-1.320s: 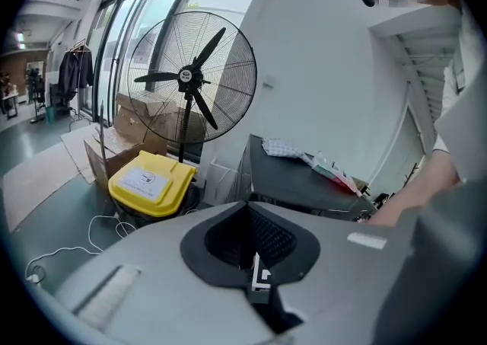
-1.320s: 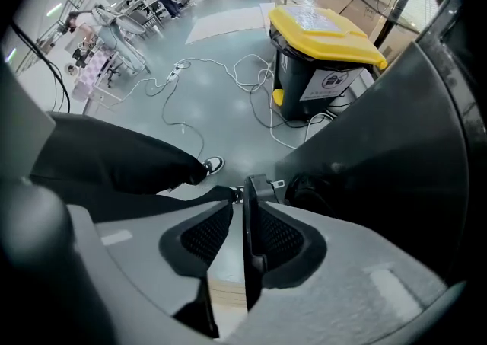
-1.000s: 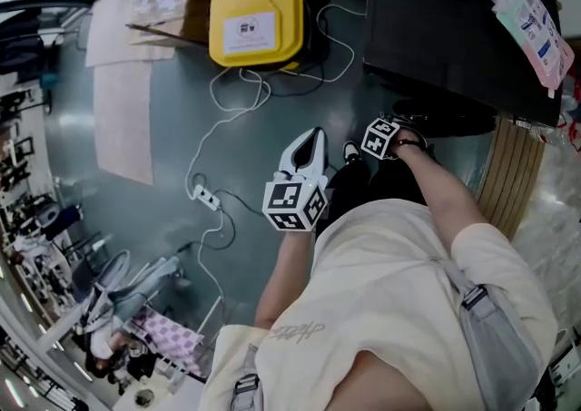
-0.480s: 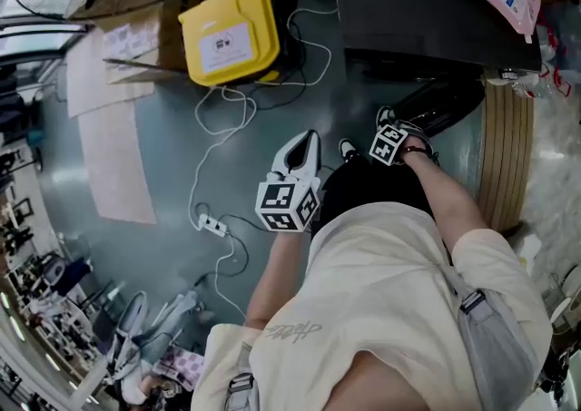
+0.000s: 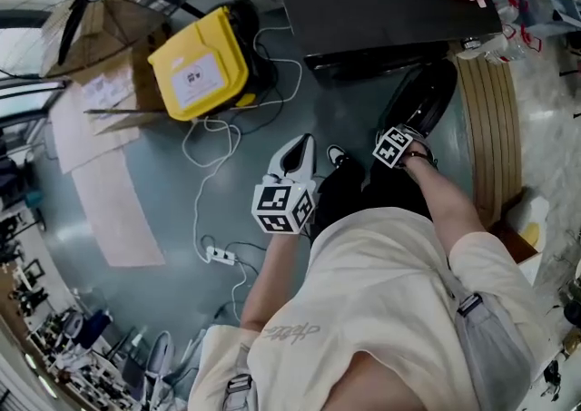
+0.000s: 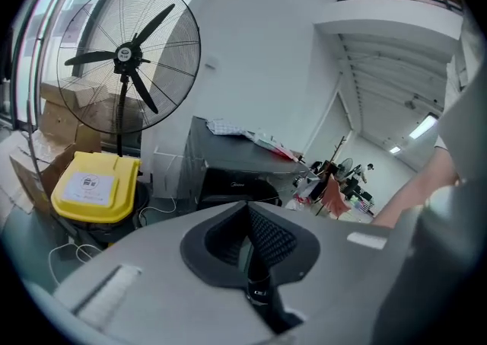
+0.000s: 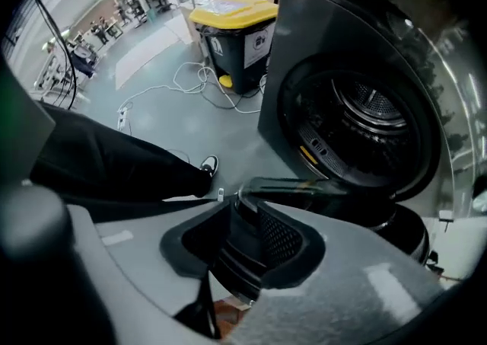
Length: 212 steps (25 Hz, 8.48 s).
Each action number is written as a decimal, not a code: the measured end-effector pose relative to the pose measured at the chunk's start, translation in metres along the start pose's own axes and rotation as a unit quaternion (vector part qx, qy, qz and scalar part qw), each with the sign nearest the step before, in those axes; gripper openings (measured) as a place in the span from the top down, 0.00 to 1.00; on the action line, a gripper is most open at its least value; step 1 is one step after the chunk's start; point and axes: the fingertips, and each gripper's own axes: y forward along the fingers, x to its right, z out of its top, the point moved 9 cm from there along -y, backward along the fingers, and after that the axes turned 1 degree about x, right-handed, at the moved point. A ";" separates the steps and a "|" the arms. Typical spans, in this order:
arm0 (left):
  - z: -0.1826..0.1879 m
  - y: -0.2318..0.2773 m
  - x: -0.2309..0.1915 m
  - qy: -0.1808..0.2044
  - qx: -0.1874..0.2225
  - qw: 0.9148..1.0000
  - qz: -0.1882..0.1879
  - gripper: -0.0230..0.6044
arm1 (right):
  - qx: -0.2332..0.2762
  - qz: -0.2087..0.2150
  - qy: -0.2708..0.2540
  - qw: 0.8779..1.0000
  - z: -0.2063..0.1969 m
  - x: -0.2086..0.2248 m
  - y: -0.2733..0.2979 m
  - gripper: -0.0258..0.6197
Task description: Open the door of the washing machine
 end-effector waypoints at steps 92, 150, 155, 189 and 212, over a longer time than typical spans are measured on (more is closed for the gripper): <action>0.079 0.275 0.230 0.154 -0.085 0.967 -0.183 0.94 | 0.045 -0.031 0.454 0.890 -0.308 0.226 -0.069 0.96; 0.078 0.318 0.304 0.075 -0.047 0.996 -0.008 0.94 | 0.147 0.053 0.331 0.931 -0.316 0.363 -0.084 0.96; 0.083 0.308 0.298 0.076 -0.038 0.996 -0.015 0.94 | 0.205 0.059 0.357 0.909 -0.296 0.350 -0.114 0.96; 0.216 0.167 0.225 0.098 0.201 0.974 0.029 0.94 | 0.618 -0.114 0.093 0.772 -0.120 0.341 -0.435 0.96; 0.255 0.173 0.245 0.135 0.256 0.956 0.052 0.94 | 0.690 -0.124 0.091 0.707 -0.120 0.338 -0.491 0.96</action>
